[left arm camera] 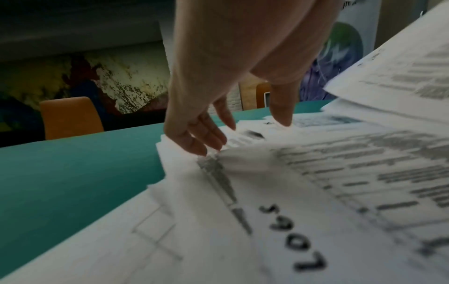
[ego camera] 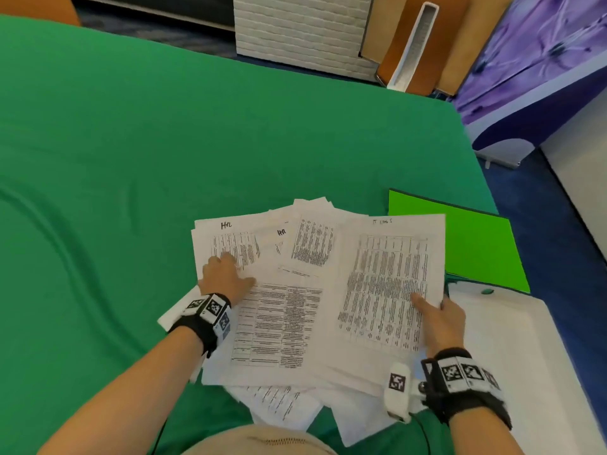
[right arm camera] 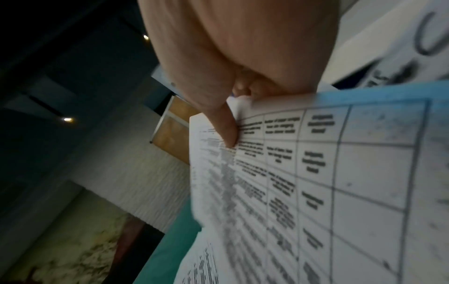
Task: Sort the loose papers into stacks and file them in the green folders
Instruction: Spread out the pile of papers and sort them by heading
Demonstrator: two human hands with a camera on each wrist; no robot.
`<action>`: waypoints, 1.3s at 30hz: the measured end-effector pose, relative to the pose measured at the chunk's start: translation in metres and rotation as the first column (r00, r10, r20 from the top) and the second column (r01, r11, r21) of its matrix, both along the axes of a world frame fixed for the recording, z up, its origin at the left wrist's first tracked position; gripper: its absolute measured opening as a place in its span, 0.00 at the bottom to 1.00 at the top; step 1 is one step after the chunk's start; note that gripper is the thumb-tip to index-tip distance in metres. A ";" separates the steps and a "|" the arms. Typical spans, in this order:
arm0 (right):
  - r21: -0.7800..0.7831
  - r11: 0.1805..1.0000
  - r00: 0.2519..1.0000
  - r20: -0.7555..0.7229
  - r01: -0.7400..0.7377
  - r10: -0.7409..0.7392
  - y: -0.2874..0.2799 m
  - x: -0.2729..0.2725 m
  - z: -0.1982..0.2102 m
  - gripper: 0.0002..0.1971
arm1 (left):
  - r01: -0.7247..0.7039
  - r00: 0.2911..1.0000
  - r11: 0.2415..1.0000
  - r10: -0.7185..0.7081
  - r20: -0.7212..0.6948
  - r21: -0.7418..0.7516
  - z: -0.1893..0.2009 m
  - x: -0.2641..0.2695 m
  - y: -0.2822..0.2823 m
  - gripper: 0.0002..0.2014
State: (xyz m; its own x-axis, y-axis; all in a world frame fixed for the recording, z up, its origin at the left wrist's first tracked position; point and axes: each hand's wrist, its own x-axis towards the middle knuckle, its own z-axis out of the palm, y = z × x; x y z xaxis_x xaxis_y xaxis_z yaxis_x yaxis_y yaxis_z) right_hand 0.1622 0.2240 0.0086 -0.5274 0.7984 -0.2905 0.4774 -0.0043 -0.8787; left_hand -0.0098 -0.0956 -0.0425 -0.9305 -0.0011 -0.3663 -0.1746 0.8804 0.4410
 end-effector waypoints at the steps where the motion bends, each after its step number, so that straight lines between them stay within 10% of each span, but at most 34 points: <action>1: 0.141 0.990 1.000 0.030 -0.008 0.004 0.005 -0.001 0.010 0.14 | -0.021 0.998 0.998 0.023 0.053 -0.051 -0.003 -0.001 -0.005 0.40; 4: 0.395 0.917 0.997 -0.033 -0.050 0.069 0.010 -0.008 0.047 0.13 | -0.067 0.982 0.995 0.078 0.171 -0.072 -0.011 0.002 -0.011 0.48; 7: 0.444 0.894 0.974 -0.168 -0.062 0.151 0.006 -0.013 0.085 0.11 | -0.027 0.981 1.000 0.027 0.191 -0.003 -0.019 0.007 -0.012 0.33; 10: 0.375 0.927 0.935 -0.331 0.010 0.125 0.007 -0.015 0.103 0.14 | -0.007 0.998 0.999 0.004 0.066 0.052 -0.014 0.006 -0.010 0.14; 14: 0.309 0.950 0.915 -0.395 0.042 0.088 0.005 -0.011 0.110 0.16 | 0.024 0.995 0.952 0.006 -0.096 0.305 0.010 0.003 -0.002 0.17; 20: 0.137 0.913 0.909 -0.115 -0.385 0.401 -0.008 -0.003 0.115 0.07 | 0.107 0.985 0.779 -0.168 0.041 0.617 0.045 -0.012 0.002 0.14; 24: -0.096 0.668 0.662 0.086 -0.738 0.745 -0.017 0.000 0.117 0.11 | 0.134 0.927 0.699 -0.339 0.161 0.702 0.068 -0.016 0.010 0.10; 31: 0.005 0.657 0.636 0.256 -0.754 0.728 -0.023 -0.019 0.091 0.27 | 0.291 0.864 0.638 -0.495 0.090 0.713 0.099 -0.014 0.036 0.11; 35: 0.059 0.630 0.620 0.269 -0.774 0.737 -0.027 -0.020 0.098 0.21 | 0.310 0.926 0.703 -0.377 -0.034 0.640 0.096 -0.024 0.042 0.15; 39: 0.102 0.689 0.683 -0.089 -0.718 0.725 -0.036 -0.013 0.137 0.13 | 0.252 0.967 0.854 -0.208 -0.145 0.455 0.093 -0.039 0.035 0.18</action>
